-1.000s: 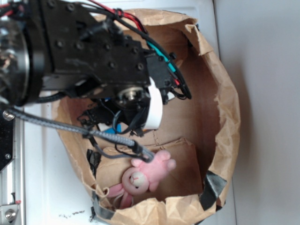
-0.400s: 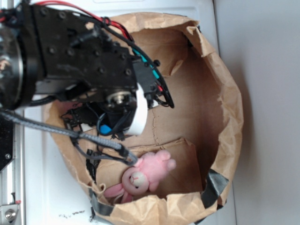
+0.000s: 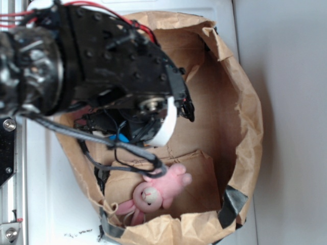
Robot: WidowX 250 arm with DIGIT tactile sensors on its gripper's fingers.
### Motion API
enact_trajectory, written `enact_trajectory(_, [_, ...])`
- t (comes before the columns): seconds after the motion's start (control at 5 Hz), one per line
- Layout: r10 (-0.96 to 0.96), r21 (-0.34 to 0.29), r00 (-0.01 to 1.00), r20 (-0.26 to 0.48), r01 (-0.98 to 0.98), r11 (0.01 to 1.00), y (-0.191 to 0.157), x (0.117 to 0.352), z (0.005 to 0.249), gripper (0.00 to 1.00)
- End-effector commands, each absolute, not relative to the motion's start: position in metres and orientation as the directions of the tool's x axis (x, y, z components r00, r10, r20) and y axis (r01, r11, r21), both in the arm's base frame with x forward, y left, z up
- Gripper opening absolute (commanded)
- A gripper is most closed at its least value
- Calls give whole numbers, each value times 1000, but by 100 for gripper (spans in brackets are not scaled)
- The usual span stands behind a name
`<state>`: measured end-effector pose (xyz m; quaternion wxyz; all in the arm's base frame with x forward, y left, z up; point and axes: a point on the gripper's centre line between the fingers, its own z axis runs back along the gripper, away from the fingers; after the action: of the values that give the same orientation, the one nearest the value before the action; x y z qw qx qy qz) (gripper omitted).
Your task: Grab the blue block.
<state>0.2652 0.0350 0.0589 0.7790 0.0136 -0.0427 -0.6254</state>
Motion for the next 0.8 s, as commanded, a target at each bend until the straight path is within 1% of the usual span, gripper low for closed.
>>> enact_trajectory(0.0, [-982,105,185,28,977,187,43,276,63,100])
enact_trajectory(0.2, [-988,53,154,31,986,155,46,277,65,100])
enact_trajectory(0.4, [-966,125,213,147,965,232,41,279,60,100])
enact_trajectory(0.6, [-962,161,209,175,958,238,42,277,60,100])
